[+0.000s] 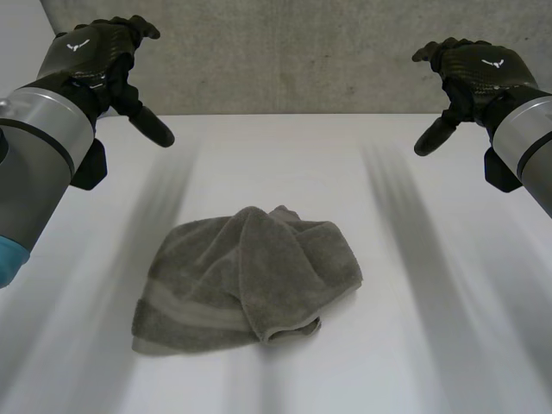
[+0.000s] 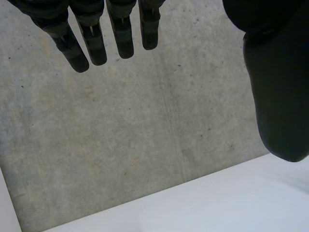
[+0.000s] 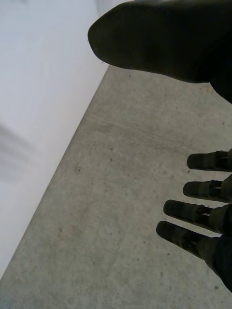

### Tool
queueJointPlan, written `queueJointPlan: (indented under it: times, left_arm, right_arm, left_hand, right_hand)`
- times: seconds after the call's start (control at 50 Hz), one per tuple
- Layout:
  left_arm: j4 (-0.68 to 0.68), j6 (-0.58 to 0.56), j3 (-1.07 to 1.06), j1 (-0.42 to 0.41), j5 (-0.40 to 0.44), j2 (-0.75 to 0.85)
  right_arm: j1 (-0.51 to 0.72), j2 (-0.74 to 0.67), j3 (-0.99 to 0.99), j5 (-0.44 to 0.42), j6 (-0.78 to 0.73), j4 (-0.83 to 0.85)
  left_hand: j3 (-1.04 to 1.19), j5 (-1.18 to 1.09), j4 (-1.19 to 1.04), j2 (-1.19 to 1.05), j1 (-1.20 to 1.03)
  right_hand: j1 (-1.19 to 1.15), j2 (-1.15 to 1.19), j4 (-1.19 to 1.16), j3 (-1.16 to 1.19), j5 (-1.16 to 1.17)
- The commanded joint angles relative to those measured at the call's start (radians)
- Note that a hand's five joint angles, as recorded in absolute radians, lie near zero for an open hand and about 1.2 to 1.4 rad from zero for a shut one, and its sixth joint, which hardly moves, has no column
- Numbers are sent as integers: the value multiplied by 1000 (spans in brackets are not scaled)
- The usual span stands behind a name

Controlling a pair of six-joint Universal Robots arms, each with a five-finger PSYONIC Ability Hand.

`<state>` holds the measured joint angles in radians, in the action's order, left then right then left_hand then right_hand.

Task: Fold the towel.

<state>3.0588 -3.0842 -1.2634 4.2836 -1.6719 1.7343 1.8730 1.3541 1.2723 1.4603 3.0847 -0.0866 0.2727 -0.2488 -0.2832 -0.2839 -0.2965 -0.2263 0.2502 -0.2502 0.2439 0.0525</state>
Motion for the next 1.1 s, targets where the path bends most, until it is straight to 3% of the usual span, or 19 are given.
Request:
queueJointPlan:
  times: [0.02, 0.14, 0.22, 0.3, 0.38, 0.5, 0.62, 0.72, 0.9, 0.92, 0.94, 0.96, 1.0, 1.02, 1.04, 1.1]
  left_arm:
    - [-35, -13, -7, -8, 11, 13]
    - [-78, -16, -5, -30, 12, 62]
    - [-109, -24, -18, -92, 21, 123]
    - [-184, -56, -48, -175, 44, 188]
    - [-199, -82, -112, -199, 43, 192]
    - [-68, -80, -240, -206, 44, 195]
    - [133, -88, -321, -214, 32, 243]
    - [198, -88, -326, -229, 31, 269]
    - [207, -85, -311, -258, 37, 311]
    - [212, -85, -309, -271, 37, 320]
    - [218, -85, -307, -281, 35, 329]
    - [218, -85, -307, -281, 35, 329]
    - [239, -90, -304, -295, 17, 340]
    - [239, -90, -304, -295, 17, 340]
    - [250, -93, -301, -298, 6, 338]
    - [245, -94, -278, -304, -3, 315]
  right_arm:
    - [-3, 10, 30, 35, -4, 74]
    - [-6, 16, 85, 43, -9, 203]
    - [-5, 16, 82, 34, -29, 226]
    - [-3, -1, 76, -23, -148, 133]
    - [9, -38, 117, -80, -292, 7]
    - [64, -79, 217, -127, -325, -22]
    - [118, -127, 343, -159, -324, 122]
    - [155, -225, 377, -155, -322, 220]
    - [201, -354, 345, -143, -317, 291]
    - [201, -359, 340, -137, -304, 292]
    - [201, -359, 340, -136, -304, 292]
    - [198, -359, 335, -127, -279, 294]
    - [192, -354, 331, -120, -249, 295]
    - [186, -340, 322, -114, -216, 294]
    - [186, -340, 322, -113, -216, 294]
    - [178, -244, 308, -112, -173, 284]
  left_hand:
    - [-47, 198, 58, 59, 71]
    - [-15, 166, 26, 26, 39]
    - [84, 66, -74, -73, -61]
    - [108, 42, -98, -97, -84]
    - [108, 42, -98, -97, -84]
    - [91, 60, -80, -79, -67]
    - [88, 63, -77, -76, -64]
    - [91, 60, -80, -79, -67]
    - [199, -49, -189, -188, -175]
    - [286, -136, -276, -275, -263]
    - [450, -299, -439, -439, -426]
    - [452, -301, -441, -440, -428]
    - [899, -748, -888, -888, -875]
    - [901, -750, -890, -890, -877]
    - [1084, -933, -1073, -1073, -1060]
    - [1124, -973, -1113, -1112, -1100]
  right_hand:
    - [52, -76, 76, -69, -52]
    - [52, -76, 76, -69, -52]
    - [52, -76, 76, -69, -52]
    - [52, -76, 76, -69, -52]
    - [52, -76, 76, -69, -52]
    - [52, -76, 76, -69, -52]
    - [52, -76, 76, -69, -52]
    - [18, -42, 42, -36, -19]
    - [-656, 632, -632, 638, 655]
    - [-852, 828, -828, 834, 851]
    - [-854, 830, -830, 836, 853]
    - [-1063, 1039, -1039, 1046, 1062]
    - [-1169, 1145, -1145, 1151, 1168]
    - [-1170, 1146, -1146, 1152, 1169]
    - [-1170, 1146, -1146, 1152, 1169]
    - [-1170, 1146, -1146, 1152, 1169]
